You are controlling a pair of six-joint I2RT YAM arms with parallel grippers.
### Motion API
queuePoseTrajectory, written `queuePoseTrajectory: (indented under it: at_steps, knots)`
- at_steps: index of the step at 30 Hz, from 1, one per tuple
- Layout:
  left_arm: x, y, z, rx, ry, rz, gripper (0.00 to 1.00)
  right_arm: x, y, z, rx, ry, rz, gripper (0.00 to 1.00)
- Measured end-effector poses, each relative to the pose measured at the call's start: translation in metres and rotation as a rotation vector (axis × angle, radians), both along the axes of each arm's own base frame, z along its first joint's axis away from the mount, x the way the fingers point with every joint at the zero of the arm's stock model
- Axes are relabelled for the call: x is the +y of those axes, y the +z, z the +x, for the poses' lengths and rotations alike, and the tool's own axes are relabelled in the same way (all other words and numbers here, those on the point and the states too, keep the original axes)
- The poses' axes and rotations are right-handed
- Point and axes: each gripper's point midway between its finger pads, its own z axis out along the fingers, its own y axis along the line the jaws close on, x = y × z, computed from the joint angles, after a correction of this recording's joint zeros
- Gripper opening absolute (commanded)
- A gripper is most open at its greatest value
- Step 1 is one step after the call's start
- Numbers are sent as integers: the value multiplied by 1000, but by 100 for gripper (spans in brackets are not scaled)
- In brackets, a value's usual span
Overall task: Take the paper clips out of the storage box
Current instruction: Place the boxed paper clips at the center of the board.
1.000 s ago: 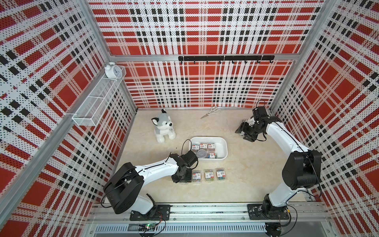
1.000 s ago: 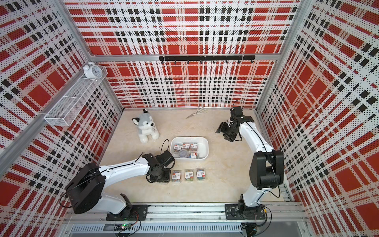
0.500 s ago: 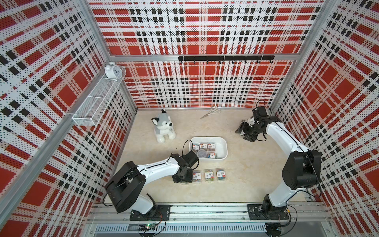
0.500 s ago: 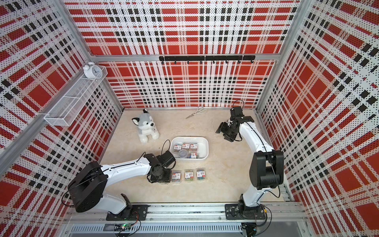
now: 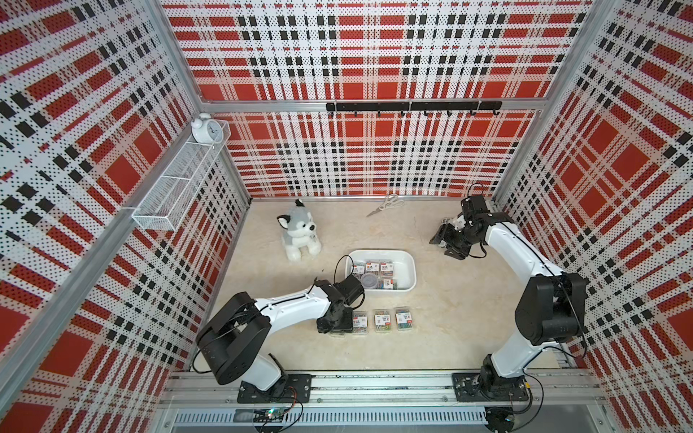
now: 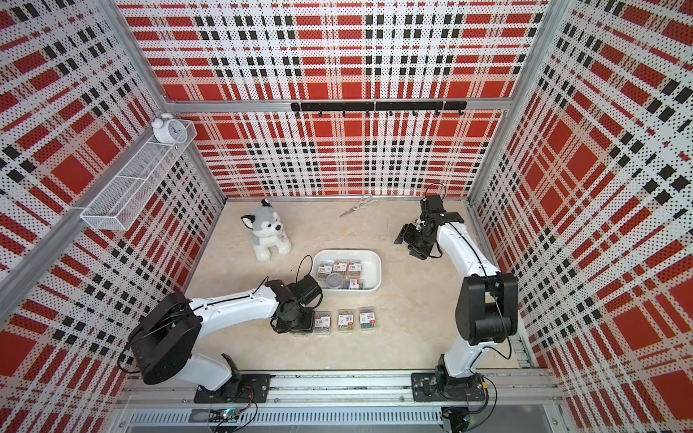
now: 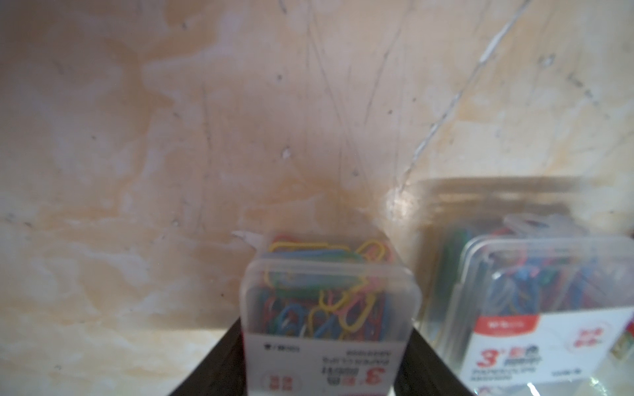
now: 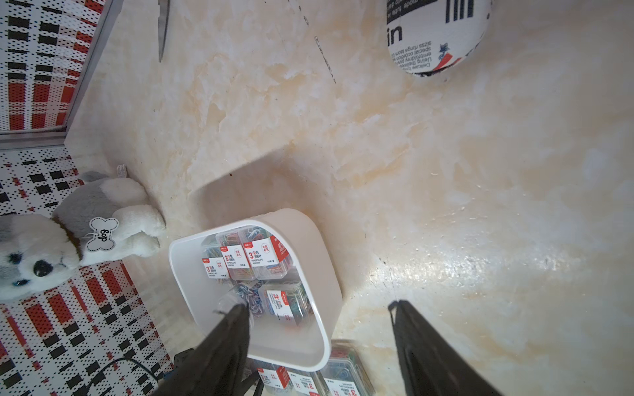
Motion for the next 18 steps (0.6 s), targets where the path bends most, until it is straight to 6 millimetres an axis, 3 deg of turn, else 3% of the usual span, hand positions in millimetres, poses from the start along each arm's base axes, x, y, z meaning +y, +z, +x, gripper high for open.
queuePoseTrajectory:
  at_steps: [18]
  knots:
    - [6, 0, 6, 0, 39, 0, 62, 0, 1, 5, -3, 0, 0, 71]
